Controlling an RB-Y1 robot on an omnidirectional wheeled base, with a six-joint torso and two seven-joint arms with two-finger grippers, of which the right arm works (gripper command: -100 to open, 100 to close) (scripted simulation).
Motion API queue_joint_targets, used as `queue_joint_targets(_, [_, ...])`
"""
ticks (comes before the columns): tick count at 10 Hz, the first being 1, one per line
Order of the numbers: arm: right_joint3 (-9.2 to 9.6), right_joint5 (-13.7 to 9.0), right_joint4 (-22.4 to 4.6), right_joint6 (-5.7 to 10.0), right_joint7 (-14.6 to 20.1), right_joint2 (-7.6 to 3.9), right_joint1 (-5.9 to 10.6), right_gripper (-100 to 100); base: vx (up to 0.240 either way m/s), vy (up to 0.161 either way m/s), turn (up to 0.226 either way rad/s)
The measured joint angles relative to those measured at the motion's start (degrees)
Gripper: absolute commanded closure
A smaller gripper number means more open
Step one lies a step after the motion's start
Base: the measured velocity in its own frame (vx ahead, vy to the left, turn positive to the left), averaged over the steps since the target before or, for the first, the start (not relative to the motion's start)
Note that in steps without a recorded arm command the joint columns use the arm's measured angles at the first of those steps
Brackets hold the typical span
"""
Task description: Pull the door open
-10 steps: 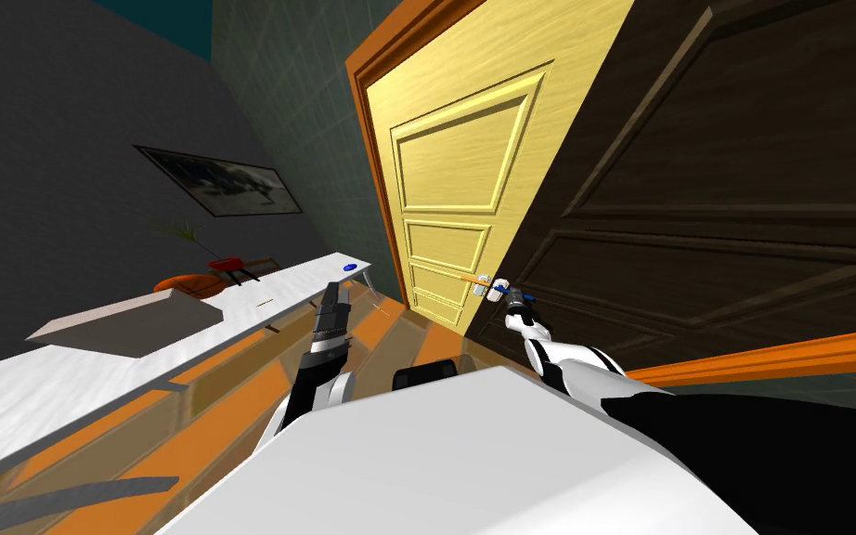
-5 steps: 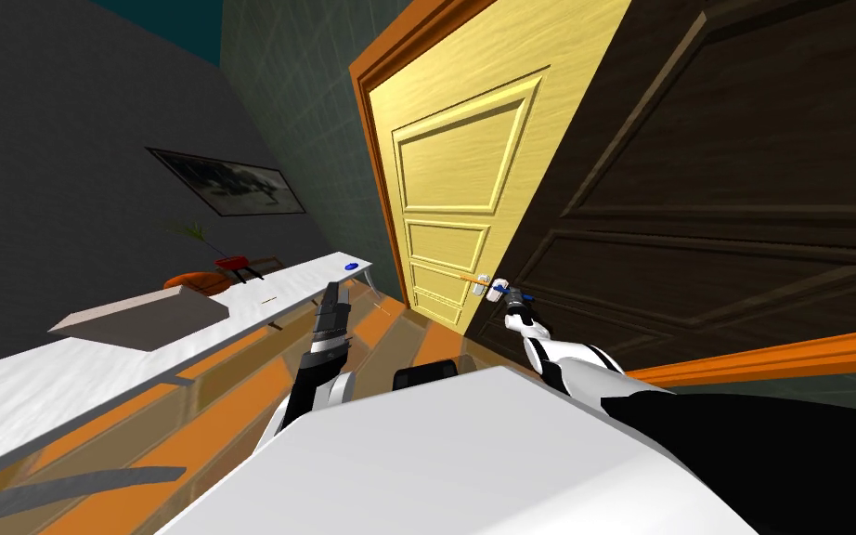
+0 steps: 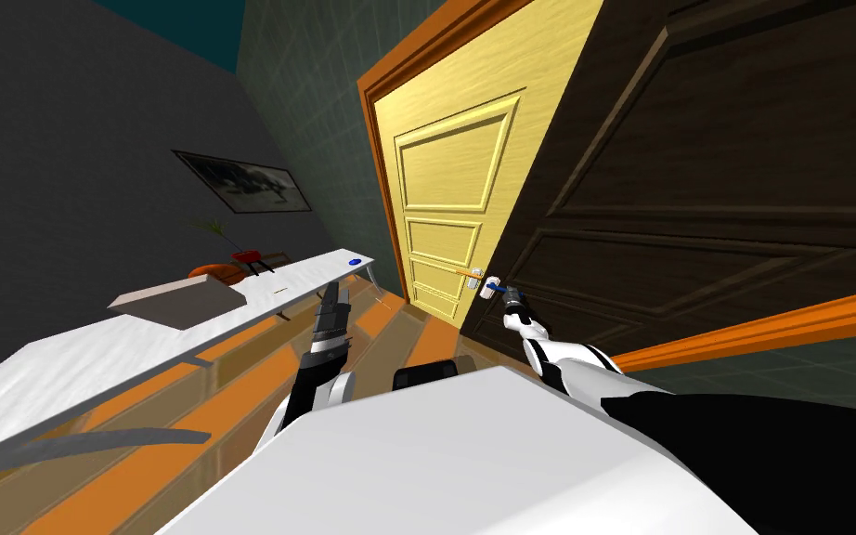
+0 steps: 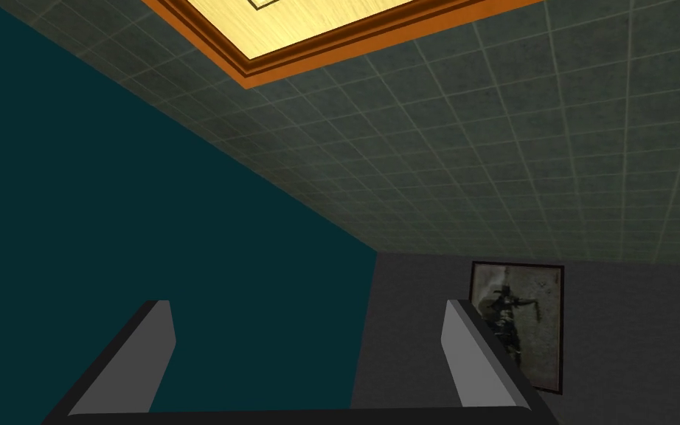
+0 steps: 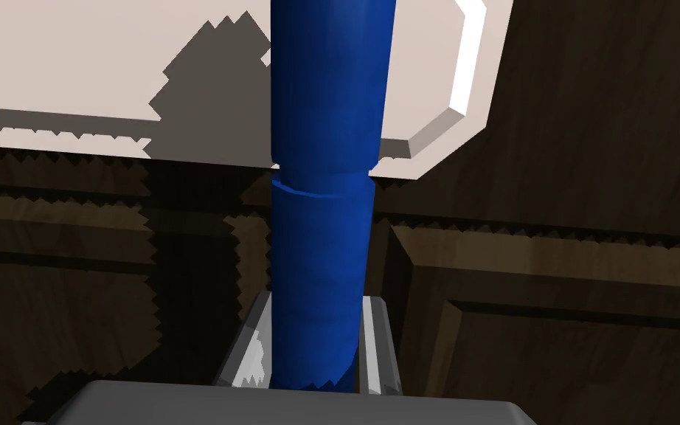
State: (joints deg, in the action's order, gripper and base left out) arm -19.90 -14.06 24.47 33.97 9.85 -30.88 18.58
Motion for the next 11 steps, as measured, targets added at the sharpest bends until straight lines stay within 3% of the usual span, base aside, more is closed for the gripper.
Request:
queue_joint_targets(3, [1.8, 0.93, 1.21, -0.52, 0.93, 0.78, 0.18, 100, -0.219, 0.013, 0.071])
queue_joint_targets(4, [2.3, 1.2, 2.74, -1.26, 1.15, 1.13, -0.14, 100, -0.218, 0.027, 0.076])
queue_joint_targets(6, [3.71, 1.97, 1.11, -0.65, 2.0, 1.12, 1.5, 100, -0.156, 0.023, 0.049])
queue_joint_targets(8, [4.58, 2.4, -0.32, -0.01, 2.66, 1.03, 1.99, 100, -0.183, -0.053, 0.057])
queue_joint_targets(10, [4.97, 2.6, 4.68, -1.9, 2.77, 1.81, 0.18, 100, -0.215, -0.048, 0.081])
queue_joint_targets(11, [5.68, 2.95, 3.51, -1.47, 3.23, 1.74, 1.02, 100, -0.09, -0.004, 0.004])
